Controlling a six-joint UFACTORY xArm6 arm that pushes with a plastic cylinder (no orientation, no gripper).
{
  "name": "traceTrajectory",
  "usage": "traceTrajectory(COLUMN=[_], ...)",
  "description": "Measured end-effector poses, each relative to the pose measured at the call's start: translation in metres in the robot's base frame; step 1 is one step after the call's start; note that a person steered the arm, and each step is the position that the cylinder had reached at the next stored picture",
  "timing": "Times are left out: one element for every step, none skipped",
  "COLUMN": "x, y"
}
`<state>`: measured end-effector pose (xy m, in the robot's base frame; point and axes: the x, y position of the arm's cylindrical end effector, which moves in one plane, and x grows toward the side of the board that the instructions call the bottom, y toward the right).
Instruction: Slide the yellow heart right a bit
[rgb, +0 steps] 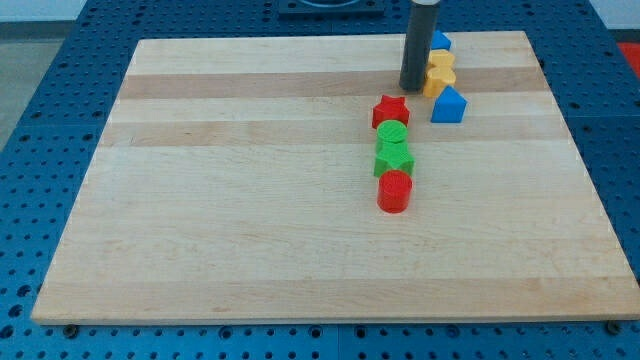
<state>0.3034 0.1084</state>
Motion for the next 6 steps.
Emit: traceTrajectory(x=[0.001,0.002,0.002,0.002,0.002,0.002], y=[0.000,0.002,0.004,0.005,0.015,0.028])
